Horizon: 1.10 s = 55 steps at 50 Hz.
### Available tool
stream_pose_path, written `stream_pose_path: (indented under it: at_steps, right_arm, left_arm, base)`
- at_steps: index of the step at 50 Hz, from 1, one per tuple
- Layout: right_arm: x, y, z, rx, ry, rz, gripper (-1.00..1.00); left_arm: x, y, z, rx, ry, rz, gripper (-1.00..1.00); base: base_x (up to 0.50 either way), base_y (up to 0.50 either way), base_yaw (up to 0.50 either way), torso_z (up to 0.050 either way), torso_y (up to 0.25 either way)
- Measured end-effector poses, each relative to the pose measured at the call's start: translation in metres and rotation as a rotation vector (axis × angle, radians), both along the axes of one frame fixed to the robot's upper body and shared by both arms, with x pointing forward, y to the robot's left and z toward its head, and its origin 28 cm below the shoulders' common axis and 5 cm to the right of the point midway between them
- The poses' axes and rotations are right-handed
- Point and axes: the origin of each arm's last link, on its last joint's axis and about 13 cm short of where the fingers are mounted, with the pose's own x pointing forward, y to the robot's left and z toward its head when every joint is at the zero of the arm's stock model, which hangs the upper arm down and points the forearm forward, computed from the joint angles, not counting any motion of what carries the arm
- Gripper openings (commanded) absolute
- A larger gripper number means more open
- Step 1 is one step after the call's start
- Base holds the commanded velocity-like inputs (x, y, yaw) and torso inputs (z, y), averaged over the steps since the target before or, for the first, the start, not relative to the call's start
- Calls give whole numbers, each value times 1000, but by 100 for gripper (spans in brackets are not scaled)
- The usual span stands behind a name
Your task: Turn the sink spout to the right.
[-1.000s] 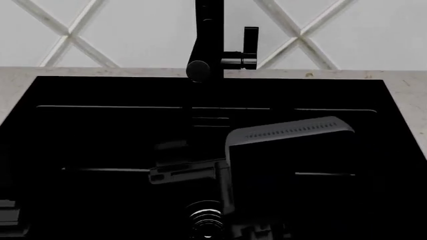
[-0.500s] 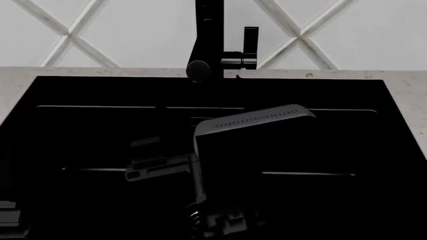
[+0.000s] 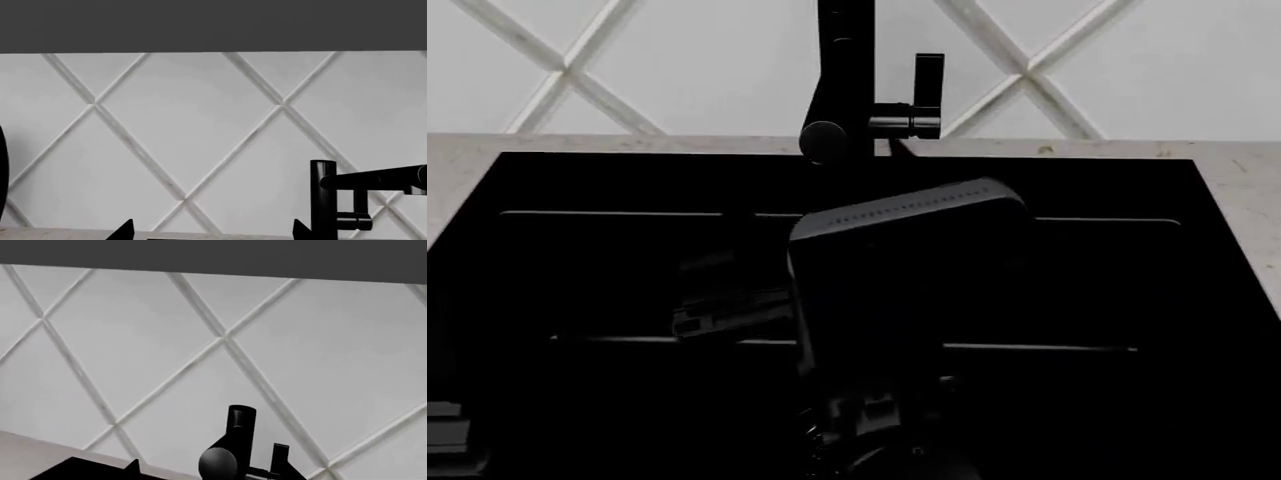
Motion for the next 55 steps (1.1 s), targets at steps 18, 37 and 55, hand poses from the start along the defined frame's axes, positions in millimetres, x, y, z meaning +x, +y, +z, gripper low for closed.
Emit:
stream_pose_path:
  at_steps: [18,37,55]
  right_arm:
    - [19,6,-1,19,-6,-29,100]
    - [39,15,-7,65,0,-46,100]
    - [54,19,-12,72,16,-52,100]
  left_arm:
    - [0,-1,-1,1,-5,-11,100]
    - [-1,-1,0,1,-9,-18,100]
    - [-1,-1,-2,2,-12,-24,100]
  base:
    - [0,0,0,0,0]
    - [0,0,0,0,0]
    - [0,0,0,0,0]
